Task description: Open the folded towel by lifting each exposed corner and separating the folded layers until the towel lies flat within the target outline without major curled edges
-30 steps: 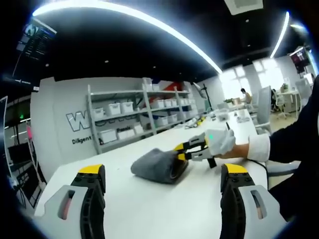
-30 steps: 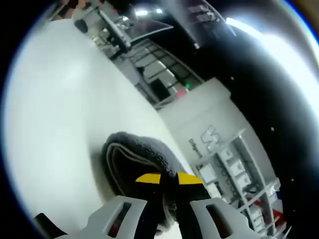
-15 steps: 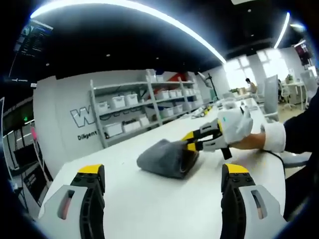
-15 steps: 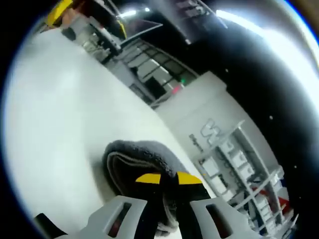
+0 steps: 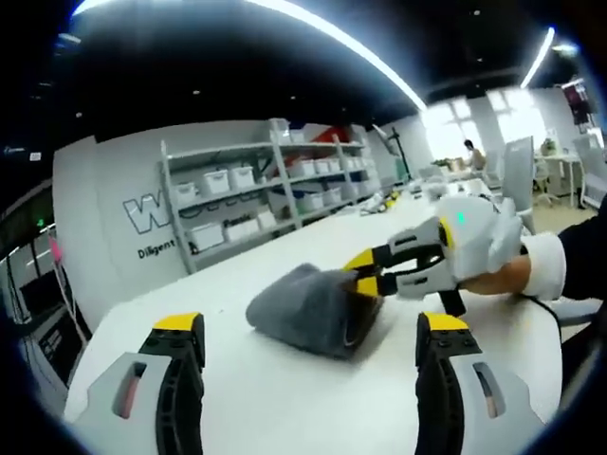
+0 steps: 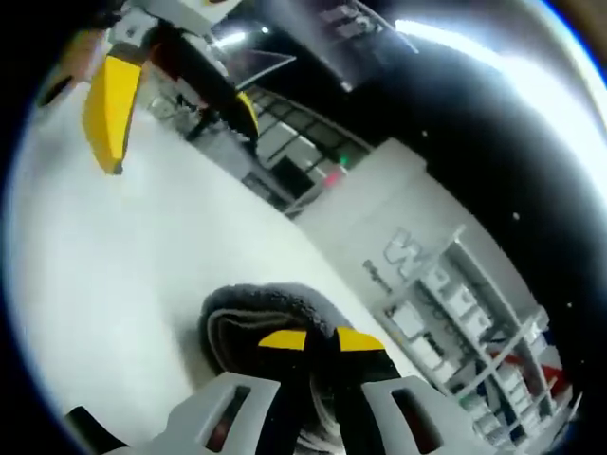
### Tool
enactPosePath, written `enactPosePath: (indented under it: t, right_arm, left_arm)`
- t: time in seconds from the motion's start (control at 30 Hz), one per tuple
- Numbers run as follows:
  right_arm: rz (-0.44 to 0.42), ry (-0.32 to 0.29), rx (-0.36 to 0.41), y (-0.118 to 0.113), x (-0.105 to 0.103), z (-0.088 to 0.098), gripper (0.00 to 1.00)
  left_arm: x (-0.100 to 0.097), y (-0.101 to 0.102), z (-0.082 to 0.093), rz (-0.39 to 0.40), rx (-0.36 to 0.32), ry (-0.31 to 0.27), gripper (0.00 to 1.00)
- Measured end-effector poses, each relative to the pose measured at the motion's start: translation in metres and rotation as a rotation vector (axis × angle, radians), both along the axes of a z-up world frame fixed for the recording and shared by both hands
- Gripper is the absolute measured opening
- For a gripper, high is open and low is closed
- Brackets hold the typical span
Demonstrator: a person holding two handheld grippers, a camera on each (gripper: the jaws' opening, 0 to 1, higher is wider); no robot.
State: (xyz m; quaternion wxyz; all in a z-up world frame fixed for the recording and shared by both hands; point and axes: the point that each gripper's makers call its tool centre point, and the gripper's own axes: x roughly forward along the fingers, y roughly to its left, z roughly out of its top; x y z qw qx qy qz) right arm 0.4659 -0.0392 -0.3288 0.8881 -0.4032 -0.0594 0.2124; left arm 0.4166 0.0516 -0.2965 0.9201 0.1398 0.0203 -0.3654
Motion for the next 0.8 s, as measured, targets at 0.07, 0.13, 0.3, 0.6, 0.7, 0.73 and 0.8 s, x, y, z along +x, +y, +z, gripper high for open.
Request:
enactPosePath:
  t: [0.07,0.13,0.3,0.6,0.7,0.73,0.8]
  right_arm:
    - [0.004,0.003,0.016,0.001,0.0,0.0,0.02]
    - [0.001,-0.001,0.014,0.001,0.0,0.001,0.02]
    - [-0.003,-0.014,0.012,0.0,0.0,0.004,0.02]
    - [0.0,-0.028,0.01,0.002,0.0,0.005,0.02]
    - [0.004,-0.027,0.018,0.002,-0.001,0.006,0.02]
    - [0.003,-0.03,0.016,0.002,-0.001,0.006,0.02]
    - [0.003,-0.034,0.015,0.002,-0.001,0.006,0.03]
  left_arm:
    - [0.007,0.001,-0.006,0.036,-0.046,0.044,0.93]
    - [0.012,-0.001,-0.012,0.048,-0.054,0.07,0.95]
    - [0.027,-0.007,-0.019,0.072,-0.069,0.089,0.95]
    - [0.041,-0.027,-0.032,0.099,-0.069,0.046,0.88]
    - [0.045,-0.03,-0.036,0.132,-0.063,0.036,0.89]
    - [0.045,-0.031,-0.037,0.14,-0.055,0.031,0.89]
    - [0.047,-0.033,-0.041,0.155,-0.024,0.015,0.89]
